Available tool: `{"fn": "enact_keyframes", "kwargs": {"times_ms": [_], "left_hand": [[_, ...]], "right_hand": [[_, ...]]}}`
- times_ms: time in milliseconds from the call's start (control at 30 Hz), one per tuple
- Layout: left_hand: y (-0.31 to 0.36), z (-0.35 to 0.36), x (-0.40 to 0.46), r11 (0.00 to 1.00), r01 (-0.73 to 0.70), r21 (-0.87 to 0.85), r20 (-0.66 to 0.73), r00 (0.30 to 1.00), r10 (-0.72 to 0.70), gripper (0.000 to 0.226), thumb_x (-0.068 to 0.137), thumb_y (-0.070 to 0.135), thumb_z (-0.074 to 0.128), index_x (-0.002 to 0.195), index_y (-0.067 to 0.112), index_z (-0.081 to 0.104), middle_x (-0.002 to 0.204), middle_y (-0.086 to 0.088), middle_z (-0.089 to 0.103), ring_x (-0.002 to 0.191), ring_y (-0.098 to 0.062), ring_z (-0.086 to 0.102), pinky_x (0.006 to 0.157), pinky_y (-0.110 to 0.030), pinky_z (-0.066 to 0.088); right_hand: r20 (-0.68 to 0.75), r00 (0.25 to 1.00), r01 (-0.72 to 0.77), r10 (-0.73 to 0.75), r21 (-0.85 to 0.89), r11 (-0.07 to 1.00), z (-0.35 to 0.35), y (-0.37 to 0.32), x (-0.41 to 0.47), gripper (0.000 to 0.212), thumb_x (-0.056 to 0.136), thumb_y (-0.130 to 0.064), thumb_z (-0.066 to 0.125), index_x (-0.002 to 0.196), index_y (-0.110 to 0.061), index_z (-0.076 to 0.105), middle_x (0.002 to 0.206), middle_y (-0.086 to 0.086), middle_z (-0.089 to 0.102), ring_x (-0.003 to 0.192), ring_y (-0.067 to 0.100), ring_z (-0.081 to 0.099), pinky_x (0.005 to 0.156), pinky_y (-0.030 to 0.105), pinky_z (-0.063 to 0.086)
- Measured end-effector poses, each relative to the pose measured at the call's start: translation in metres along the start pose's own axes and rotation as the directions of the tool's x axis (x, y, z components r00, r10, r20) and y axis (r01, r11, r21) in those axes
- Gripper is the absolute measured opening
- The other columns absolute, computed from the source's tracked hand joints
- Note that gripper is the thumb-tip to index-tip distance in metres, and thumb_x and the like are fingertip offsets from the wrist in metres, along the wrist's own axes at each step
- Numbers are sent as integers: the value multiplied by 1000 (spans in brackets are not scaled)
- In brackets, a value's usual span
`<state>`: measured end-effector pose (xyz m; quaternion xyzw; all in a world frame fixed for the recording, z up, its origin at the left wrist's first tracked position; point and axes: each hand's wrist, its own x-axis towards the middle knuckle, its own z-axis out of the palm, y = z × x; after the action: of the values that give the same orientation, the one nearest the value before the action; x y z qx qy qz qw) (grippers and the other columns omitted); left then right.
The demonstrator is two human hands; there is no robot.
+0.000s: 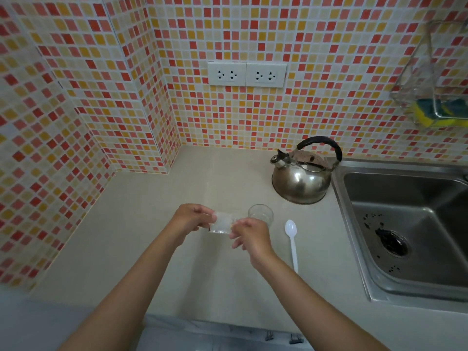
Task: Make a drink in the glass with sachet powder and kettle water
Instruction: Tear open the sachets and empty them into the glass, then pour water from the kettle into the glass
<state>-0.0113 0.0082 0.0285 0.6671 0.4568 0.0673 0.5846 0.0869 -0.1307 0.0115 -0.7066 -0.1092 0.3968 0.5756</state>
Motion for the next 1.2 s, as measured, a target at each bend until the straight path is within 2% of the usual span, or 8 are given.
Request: {"fn": "enact_keyframes", "kwargs": {"times_ms": [233,400,533,633,767,900,1033,1200], "left_hand": [[-43,5,27,995,103,-14,-49,993,-104,20,72,-12,65,88,0,70,62,-11,61,46,-10,56,48,-18,43],[-54,20,47,998,67,-9,-154,986,-67,29,65,-17,65,77,10,63,78,-13,64,76,-23,60,75,-37,55],[-62,23,55,998,-11,64,-138,990,19,31,67,-13,68,70,16,57,76,-10,66,80,-24,63,80,-37,54],[-67,25,60,992,-39,117,-101,994,51,29,66,-14,68,73,13,60,78,-11,67,78,-24,63,67,-23,54],[-72,28,63,987,-54,152,-94,993,68,29,66,-14,66,87,5,66,84,-10,65,76,-22,61,55,-13,52],[-80,28,61,876,-176,449,-68,971,230,36,69,-3,70,102,11,69,97,-2,58,90,-18,58,82,-26,49],[-92,27,58,765,-273,583,10,944,328,27,79,9,67,106,14,70,103,1,57,98,-14,54,81,-23,45],[-95,25,60,718,-314,621,37,927,373,28,80,13,68,109,14,69,106,2,58,103,-16,54,82,-22,44]], "right_hand": [[-125,992,-37,18,-144,989,30,38,33,11,80,3,54,77,-5,61,56,11,58,33,11,48,36,17,39],[-190,981,2,-50,-246,969,38,52,51,14,82,-2,51,79,-6,65,64,11,60,53,25,56,52,32,48],[-150,978,66,-148,-452,890,36,61,57,28,81,1,46,62,-20,47,61,-2,51,68,19,50,57,29,37],[-100,982,68,-163,-613,787,36,66,58,20,86,-1,42,94,-6,60,89,14,66,81,21,59,69,32,44],[-55,975,83,-213,-804,589,38,68,57,39,92,-12,44,131,-11,46,115,12,65,103,30,64,78,35,51],[2,962,121,-272,-898,424,39,72,56,45,94,-16,44,138,-12,37,121,12,56,104,30,62,80,37,50],[76,955,168,-288,-936,311,37,74,56,34,91,-9,41,124,-10,49,120,14,53,104,32,59,85,39,47],[110,944,198,-311,-943,267,34,76,55,44,89,-6,41,133,-8,42,121,15,52,106,32,57,85,39,47]]}}
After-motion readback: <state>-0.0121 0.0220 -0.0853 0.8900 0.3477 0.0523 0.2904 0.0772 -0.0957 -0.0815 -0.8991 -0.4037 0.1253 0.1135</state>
